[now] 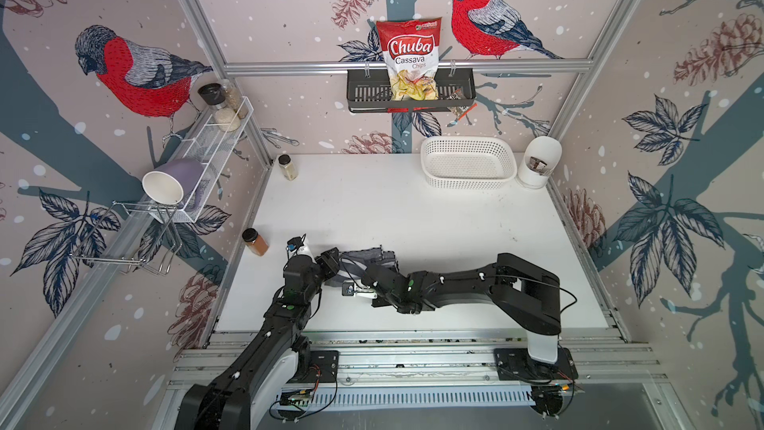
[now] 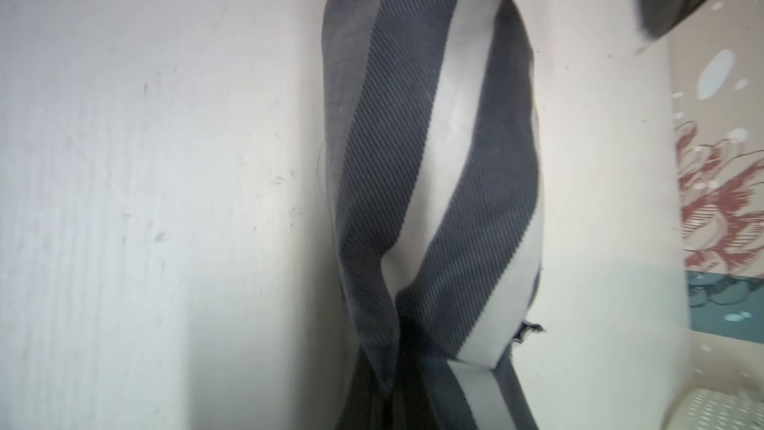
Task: Roll up the pillowcase
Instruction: Roll the pillowcase at the center of the board.
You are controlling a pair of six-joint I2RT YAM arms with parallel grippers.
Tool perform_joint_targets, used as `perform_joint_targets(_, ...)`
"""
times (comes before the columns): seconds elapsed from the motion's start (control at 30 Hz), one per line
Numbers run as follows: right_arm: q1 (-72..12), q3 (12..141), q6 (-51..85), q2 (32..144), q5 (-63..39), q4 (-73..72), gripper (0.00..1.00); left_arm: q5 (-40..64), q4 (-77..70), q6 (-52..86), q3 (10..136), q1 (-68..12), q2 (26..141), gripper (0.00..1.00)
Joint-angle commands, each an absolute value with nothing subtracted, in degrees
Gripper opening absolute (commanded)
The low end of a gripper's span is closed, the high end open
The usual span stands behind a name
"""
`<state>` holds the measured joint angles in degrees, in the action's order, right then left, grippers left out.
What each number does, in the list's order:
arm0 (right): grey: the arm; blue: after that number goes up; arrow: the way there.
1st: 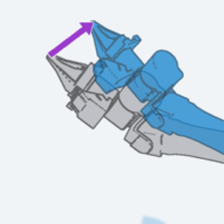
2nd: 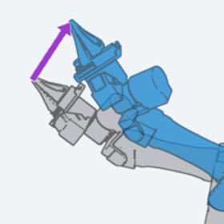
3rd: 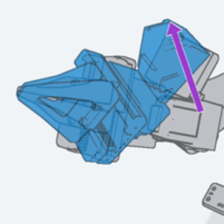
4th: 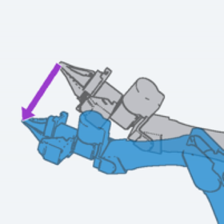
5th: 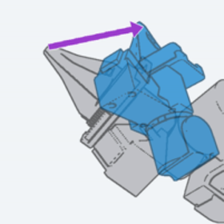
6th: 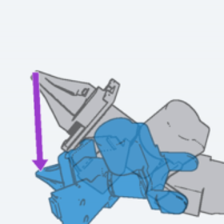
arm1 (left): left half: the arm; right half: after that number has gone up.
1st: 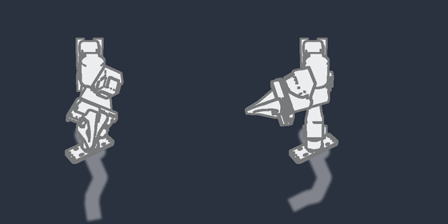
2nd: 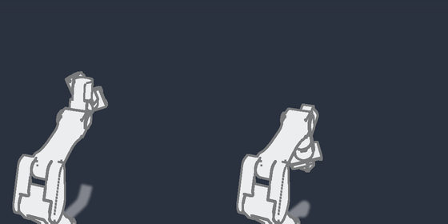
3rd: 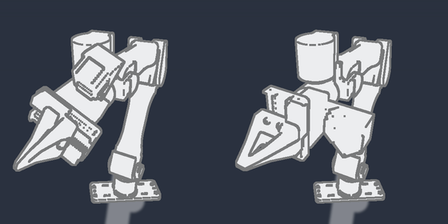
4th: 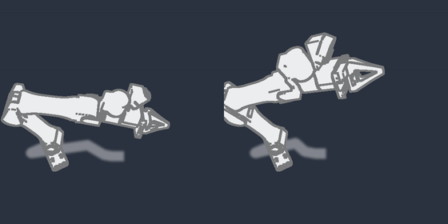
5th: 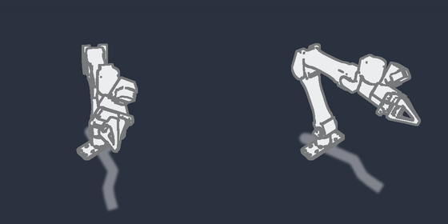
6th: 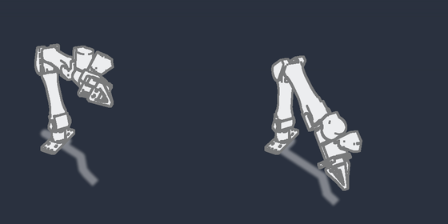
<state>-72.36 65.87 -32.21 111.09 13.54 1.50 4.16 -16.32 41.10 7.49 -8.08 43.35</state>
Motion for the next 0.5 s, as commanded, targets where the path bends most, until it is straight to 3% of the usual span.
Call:
perform_joint_targets(0.0,-68.58,68.74,-22.05,110.35,-2.14,15.85,0.00,1.65,-10.17,44.90,7.58,-6.30,36.63,0.64)
perform_joint_targets(0.07,-65.06,71.97,-16.81,110.27,-9.90,20.25,0.00,2.63,-10.22,45.73,6.92,-6.27,32.37,0.70)
perform_joint_targets(0.17,-60.04,76.27,-9.85,110.60,-22.46,24.90,0.00,5.21,-10.50,45.36,6.84,-6.22,30.80,0.70)
perform_joint_targets(0.33,-51.98,80.81,-0.62,113.91,-43.99,26.22,0.00,12.54,-16.10,43.48,6.25,-6.24,36.02,0.70)
perform_joint_targets(0.47,-48.95,83.76,5.16,116.86,-53.65,24.40,0.00,16.34,-21.55,43.00,6.09,-6.41,41.89,0.75)
